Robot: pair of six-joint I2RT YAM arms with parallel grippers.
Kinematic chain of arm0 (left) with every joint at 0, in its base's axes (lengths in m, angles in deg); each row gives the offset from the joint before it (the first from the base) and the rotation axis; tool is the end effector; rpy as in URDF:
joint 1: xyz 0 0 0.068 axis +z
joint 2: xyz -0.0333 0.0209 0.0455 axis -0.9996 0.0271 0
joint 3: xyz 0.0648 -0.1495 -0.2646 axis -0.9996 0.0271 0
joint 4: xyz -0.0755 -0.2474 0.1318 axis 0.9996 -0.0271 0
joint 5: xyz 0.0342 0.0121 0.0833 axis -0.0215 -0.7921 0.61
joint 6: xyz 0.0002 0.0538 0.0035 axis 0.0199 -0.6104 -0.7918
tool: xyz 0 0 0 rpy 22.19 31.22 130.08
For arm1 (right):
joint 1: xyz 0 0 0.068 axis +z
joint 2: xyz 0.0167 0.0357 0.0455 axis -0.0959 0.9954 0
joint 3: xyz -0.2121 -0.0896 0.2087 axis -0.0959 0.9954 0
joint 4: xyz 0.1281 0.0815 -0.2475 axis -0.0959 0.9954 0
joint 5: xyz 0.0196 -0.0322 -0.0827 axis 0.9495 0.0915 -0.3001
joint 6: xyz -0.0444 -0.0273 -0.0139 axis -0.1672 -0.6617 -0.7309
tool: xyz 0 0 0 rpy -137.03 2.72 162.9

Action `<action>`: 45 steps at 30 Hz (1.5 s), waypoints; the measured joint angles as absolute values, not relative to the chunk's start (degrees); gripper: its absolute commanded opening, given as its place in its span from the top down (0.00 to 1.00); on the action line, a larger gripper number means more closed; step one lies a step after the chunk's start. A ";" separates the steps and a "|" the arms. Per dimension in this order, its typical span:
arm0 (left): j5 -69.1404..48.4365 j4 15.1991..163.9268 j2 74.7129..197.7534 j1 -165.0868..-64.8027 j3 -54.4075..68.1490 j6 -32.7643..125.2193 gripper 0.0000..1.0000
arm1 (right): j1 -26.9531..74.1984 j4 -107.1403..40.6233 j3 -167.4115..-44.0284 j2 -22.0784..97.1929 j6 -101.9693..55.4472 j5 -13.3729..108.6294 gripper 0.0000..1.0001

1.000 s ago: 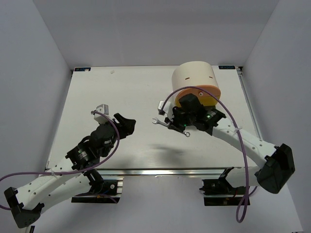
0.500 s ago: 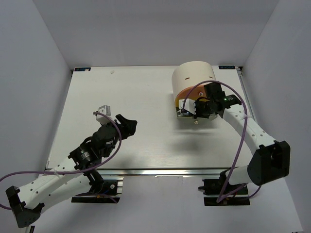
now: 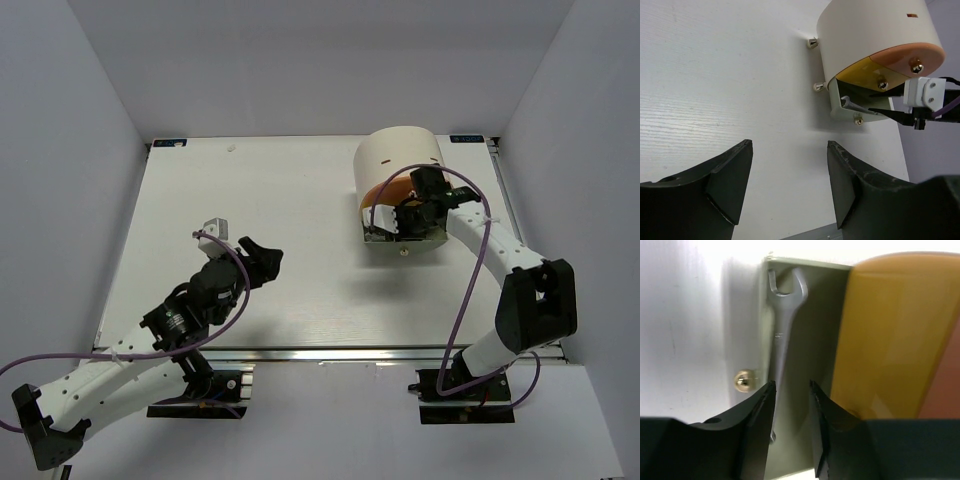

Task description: Sort the tools into containers

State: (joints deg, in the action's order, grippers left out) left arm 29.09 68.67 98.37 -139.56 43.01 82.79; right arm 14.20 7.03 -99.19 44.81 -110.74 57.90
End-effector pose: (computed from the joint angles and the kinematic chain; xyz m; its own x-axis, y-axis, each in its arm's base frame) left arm 0.1114 -0.1089 0.3146 -0.4144 -0.5013 -0.7596 0.0786 0.8118 -0.5786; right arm 0.3211 0.1266 0.2887 0.3266 -0.8804 -0.3439 -0.8808 -0.1516 -0.4485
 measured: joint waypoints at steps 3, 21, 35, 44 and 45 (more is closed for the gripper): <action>28.85 69.18 98.43 -139.56 43.10 82.72 0.29 | 13.76 6.18 -99.95 44.57 -108.92 57.90 0.61; 10.05 87.25 133.97 -125.24 22.53 68.60 0.44 | 9.26 21.11 -90.99 31.33 -118.72 73.66 1.00; -18.06 96.04 186.30 -114.86 -33.75 62.96 0.11 | 9.26 -2.48 -77.11 32.37 -105.27 67.82 1.00; -27.61 106.68 204.26 -114.77 -46.60 71.86 0.12 | 9.52 -12.99 -77.02 36.51 -99.39 64.11 1.00; -28.35 107.38 204.85 -114.51 -46.60 72.60 0.12 | 9.52 -13.91 -77.00 36.88 -98.96 63.84 1.00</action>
